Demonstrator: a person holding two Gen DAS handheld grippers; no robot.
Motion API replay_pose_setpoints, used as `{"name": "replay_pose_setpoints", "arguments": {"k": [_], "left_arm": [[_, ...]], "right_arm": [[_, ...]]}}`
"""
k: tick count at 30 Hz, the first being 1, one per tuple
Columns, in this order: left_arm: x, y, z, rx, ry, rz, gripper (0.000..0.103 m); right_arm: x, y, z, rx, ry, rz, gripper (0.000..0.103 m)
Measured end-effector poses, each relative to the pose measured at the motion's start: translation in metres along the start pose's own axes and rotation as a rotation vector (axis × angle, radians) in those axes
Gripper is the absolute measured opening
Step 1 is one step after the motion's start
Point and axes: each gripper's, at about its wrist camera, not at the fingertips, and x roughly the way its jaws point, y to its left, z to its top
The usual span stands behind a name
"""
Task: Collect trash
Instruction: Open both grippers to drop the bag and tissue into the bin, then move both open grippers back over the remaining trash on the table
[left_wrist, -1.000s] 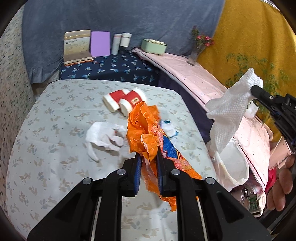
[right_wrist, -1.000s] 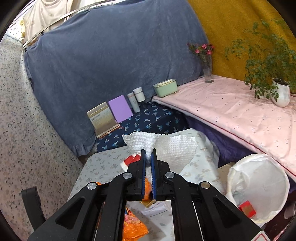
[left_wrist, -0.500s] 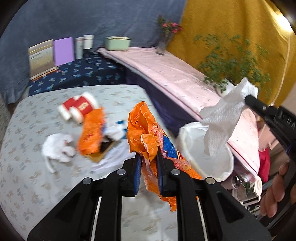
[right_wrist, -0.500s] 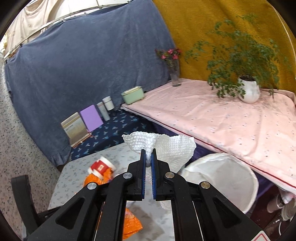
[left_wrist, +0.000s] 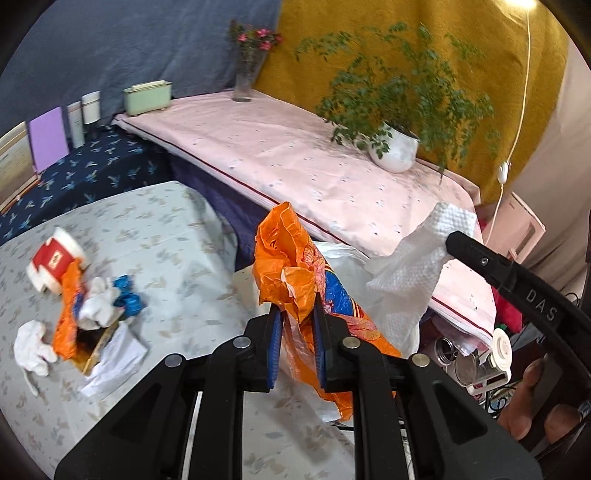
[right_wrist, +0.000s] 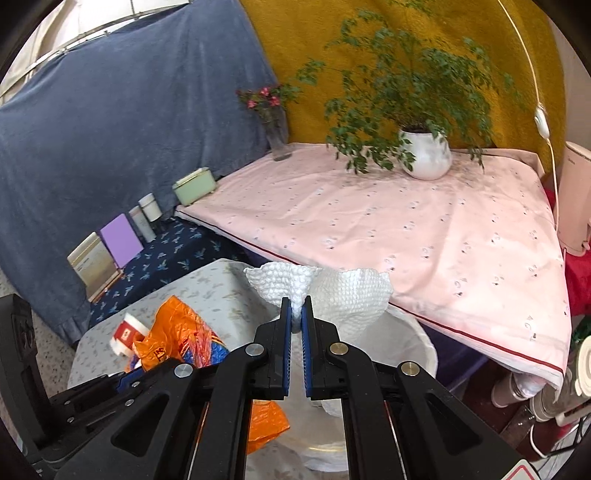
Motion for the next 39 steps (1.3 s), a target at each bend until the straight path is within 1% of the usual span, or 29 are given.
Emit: {"name": "replay_pose_setpoints", "arguments": {"k": [4,6,7,8,9,10,11,12,18,21,27,31,36,39], "left_arm": [[0.017,-0.013,0.001,0.017,0.009,-0.010,0.018],[0.022,-0.015,0.001,0.016,0.007,-0.014,0.028],[0.023,-0.016,0.002,0.016,0.007,-0.013,0.040],[0.023,-0.017,0.002,0.015,-0.001,-0.006,0.047],[0.023,-0.017,0.002,0.016,-0.006,-0.002,0.050],[0.023,-0.017,0.002,0.016,-0.007,-0.001,0.055],[0.023,-0.018,0.002,0.016,-0.006,0.002,0.057],[0.023,-0.018,0.002,0.015,-0.006,0.006,0.057],[0.016,-0.006,0.001,-0.009,-0.015,0.025,0.058],[0.009,0.003,-0.001,-0.020,-0.022,0.047,0.058],[-0.006,0.028,-0.006,-0.058,-0.038,0.080,0.059],[-0.020,0.047,-0.011,-0.077,-0.055,0.121,0.063],[-0.037,0.080,-0.019,-0.121,-0.065,0.174,0.066],[-0.046,0.104,-0.027,-0.164,-0.064,0.209,0.073]], "right_arm": [[0.006,-0.015,-0.002,0.014,0.010,-0.022,0.008],[0.006,-0.020,-0.003,0.016,-0.001,-0.041,0.011],[0.006,-0.021,-0.004,0.015,0.000,-0.045,0.012],[0.007,-0.022,-0.003,0.018,0.000,-0.045,0.017],[0.006,-0.024,-0.003,0.025,-0.004,-0.047,0.023],[0.006,-0.026,-0.004,0.030,-0.007,-0.049,0.026],[0.004,-0.027,-0.004,0.035,-0.012,-0.051,0.031],[0.004,-0.027,-0.003,0.037,-0.015,-0.052,0.033],[-0.002,-0.019,-0.002,0.031,-0.026,-0.047,0.036],[-0.004,-0.009,-0.003,0.022,-0.028,-0.036,0.037],[-0.008,0.016,-0.006,-0.015,-0.036,-0.018,0.048],[-0.007,0.035,-0.010,-0.036,-0.029,0.007,0.048],[-0.004,0.062,-0.019,-0.060,-0.005,0.042,0.048],[-0.001,0.079,-0.026,-0.080,0.010,0.064,0.048]]}}
